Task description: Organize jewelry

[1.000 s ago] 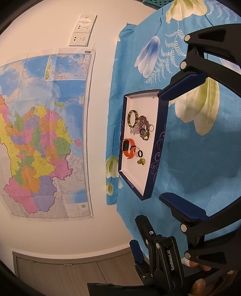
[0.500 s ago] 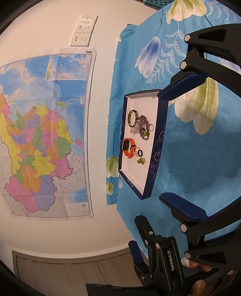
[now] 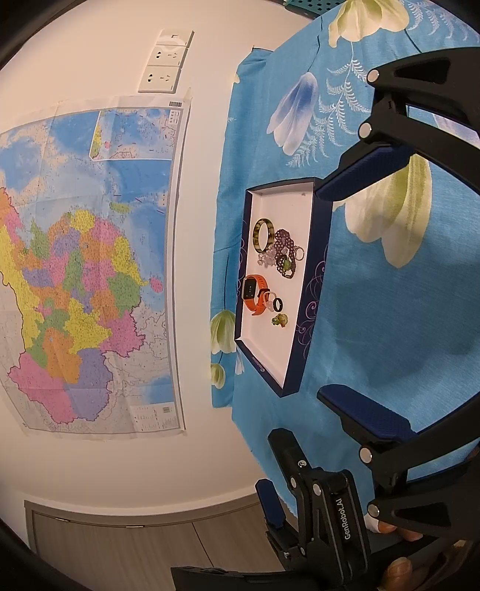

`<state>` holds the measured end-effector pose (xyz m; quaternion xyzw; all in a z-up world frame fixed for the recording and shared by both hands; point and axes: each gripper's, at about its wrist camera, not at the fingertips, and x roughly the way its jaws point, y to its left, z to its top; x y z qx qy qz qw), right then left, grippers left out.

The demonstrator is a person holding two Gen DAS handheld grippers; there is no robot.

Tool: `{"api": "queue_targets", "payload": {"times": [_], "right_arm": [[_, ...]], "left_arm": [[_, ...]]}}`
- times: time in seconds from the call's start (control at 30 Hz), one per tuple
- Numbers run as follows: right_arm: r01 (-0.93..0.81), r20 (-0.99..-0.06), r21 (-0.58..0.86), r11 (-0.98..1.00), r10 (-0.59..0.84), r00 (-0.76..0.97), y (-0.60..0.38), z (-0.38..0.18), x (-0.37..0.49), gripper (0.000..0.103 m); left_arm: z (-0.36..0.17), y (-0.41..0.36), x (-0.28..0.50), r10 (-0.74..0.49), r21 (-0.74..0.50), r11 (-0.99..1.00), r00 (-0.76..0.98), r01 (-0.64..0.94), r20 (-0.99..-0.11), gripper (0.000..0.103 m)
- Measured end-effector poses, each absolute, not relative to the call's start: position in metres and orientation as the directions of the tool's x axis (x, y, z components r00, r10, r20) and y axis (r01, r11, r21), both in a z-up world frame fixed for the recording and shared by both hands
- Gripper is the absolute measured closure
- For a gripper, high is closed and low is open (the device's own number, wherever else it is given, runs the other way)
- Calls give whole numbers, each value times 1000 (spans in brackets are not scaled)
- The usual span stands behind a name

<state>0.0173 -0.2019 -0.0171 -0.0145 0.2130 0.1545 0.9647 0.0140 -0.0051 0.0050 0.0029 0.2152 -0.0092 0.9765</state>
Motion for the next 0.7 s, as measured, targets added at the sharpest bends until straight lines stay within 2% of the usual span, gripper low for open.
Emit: {"api": "queue_targets", "payload": {"times": [0.7], "right_arm": [[-303,-425,42,952,291,857,-202,-19,15,7]], "left_arm": [[5,-7,13,-17,2,1000,907,20,-421,6]]}}
